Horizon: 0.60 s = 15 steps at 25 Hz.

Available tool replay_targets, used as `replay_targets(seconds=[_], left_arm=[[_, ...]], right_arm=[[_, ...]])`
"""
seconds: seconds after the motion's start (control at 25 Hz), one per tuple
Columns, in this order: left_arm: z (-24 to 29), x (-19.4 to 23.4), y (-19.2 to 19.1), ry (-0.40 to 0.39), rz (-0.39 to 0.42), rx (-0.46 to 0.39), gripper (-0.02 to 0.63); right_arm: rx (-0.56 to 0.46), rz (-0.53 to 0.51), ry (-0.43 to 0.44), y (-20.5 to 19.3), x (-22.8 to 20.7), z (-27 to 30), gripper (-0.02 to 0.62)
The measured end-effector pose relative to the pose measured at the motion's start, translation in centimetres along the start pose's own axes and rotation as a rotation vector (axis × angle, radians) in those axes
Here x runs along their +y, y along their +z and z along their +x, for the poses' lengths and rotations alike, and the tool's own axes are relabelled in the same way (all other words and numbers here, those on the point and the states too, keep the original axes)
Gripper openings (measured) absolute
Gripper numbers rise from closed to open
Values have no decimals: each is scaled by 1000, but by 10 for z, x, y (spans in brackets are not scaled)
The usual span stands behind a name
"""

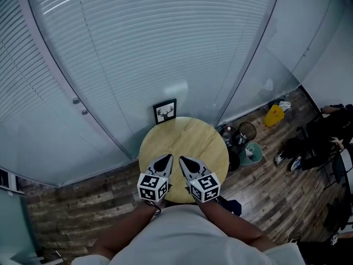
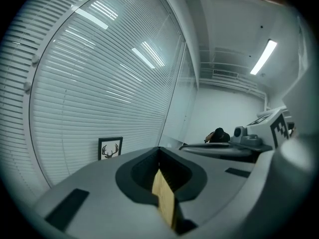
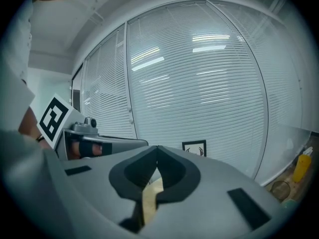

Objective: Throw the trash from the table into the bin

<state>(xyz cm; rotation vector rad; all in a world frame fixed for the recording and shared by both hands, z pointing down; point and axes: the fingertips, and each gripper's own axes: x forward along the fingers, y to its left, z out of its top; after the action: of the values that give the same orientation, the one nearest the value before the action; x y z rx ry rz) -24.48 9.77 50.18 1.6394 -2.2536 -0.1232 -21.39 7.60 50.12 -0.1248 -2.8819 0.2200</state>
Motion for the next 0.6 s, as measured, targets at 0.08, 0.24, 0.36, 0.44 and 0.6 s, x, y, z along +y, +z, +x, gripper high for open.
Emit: replay_targets(seconds=[0.08,0.24,0.36,0.44,0.6], left_arm=[[2,1,0,0,1,1,6],[3,5,3,-3,2,1,6],[5,5,2,-13,4,1,6],[6,7,1,-17,5,1,6],[4,12,4,-15,-2,2,6]], right_arm=[[1,-1,-4,-1,-1,1,6],[-4,-10,-7,3,-1,4,6],[-9,-7,-18,3,-3,6,6],[-11,-6,-21,2,-3,8,6],[-8,-10,-21,3,1,10,6]])
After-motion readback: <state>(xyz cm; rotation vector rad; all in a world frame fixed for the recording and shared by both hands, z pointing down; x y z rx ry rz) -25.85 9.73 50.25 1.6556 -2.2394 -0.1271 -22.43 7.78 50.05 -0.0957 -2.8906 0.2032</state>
